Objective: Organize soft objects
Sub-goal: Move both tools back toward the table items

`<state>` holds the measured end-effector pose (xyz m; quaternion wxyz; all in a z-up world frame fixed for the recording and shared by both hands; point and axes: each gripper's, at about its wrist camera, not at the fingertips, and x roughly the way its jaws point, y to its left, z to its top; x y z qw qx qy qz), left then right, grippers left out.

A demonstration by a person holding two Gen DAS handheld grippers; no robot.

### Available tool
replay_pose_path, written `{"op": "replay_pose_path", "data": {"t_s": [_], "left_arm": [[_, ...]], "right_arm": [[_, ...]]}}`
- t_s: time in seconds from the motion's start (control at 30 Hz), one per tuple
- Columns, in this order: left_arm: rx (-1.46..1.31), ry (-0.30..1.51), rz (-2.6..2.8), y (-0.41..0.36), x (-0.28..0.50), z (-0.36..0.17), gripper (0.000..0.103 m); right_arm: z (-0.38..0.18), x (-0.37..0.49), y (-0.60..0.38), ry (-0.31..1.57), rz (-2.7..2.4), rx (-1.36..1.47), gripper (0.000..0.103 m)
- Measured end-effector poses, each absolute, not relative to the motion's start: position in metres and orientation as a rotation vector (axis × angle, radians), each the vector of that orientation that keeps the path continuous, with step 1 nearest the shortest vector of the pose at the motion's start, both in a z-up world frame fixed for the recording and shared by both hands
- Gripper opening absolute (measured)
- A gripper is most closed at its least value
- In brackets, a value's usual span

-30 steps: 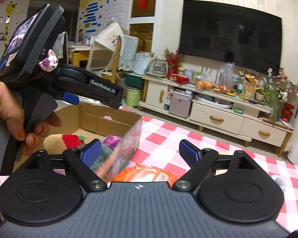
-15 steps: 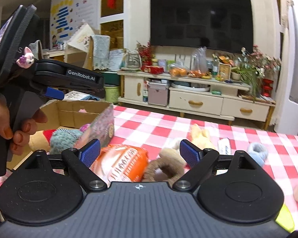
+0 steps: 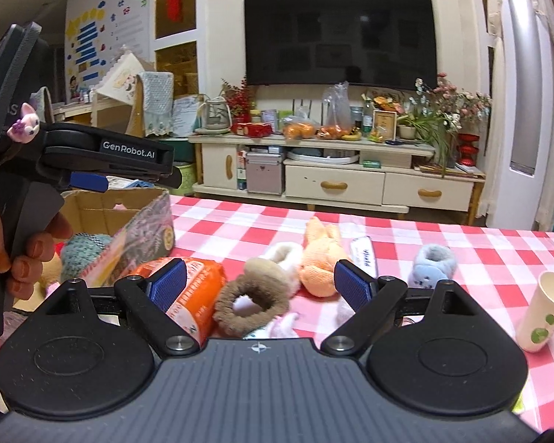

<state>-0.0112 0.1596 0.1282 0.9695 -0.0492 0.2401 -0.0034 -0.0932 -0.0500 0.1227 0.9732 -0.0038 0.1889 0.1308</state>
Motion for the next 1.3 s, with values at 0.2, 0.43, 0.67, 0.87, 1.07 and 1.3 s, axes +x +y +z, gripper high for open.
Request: {"op": "replay_pose_path", "data": {"t_s": [0.2,0.43,0.67,0.87,1.07,1.3], "left_arm": [[-0.054,0.483,-0.059,0.136,-0.019,0.125,0.094],[-0.043,0.485,-0.101,0.119,-0.024,0.121,0.094],[-0.011,0.500,-0.137,0.099,-0.026,0.116,0.094],[-0.004,0.508,-0.169,0.085,-0.027,0.112,0.094],[0.023,0.519,-0.201,0.069,-0.030,0.106,0.094],[0.055,0.533,-0.237,0.049,-0.032,0.098,0.094]], "right_arm": [[0.117,-0.099,-0.058,0.394,0.221,0.011,0.103],[0.115,-0.104,-0.060,0.402,0.166,0.031,0.103],[0.112,-0.107,-0.065,0.413,0.120,0.050,0.103],[0.108,-0.115,-0.067,0.418,0.083,0.066,0.103],[0.104,-0.120,-0.075,0.433,0.040,0.076,0.103],[0.096,-0.129,-0.096,0.458,-0.023,0.120,0.103]]}}
